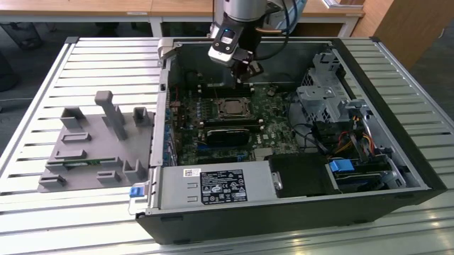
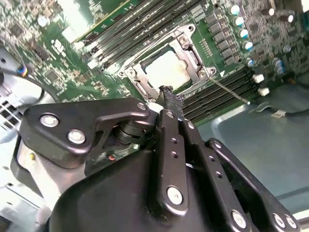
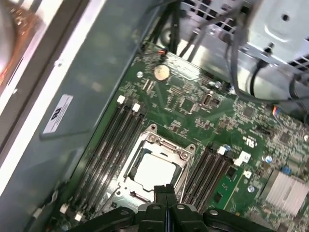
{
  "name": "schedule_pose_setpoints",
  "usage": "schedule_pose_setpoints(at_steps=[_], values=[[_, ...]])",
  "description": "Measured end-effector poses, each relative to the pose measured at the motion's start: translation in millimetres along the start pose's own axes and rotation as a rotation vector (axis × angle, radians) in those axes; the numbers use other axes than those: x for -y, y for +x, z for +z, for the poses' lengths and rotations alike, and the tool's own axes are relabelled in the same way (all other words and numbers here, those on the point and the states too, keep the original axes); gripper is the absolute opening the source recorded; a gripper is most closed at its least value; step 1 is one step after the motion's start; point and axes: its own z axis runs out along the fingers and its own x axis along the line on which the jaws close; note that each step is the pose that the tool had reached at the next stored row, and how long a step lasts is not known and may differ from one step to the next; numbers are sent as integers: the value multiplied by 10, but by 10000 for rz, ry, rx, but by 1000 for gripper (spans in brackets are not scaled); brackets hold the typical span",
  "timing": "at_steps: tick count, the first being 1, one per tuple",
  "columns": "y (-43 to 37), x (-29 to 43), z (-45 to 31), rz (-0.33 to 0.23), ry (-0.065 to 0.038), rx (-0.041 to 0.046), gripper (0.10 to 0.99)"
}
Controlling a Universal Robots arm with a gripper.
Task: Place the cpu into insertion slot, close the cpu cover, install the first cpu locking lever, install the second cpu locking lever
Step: 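Install the first cpu locking lever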
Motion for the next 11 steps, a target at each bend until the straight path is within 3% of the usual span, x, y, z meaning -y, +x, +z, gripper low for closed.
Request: schedule_pose_setpoints(at_steps=[11], values=[[2, 2, 16, -1694, 58, -55, 106]])
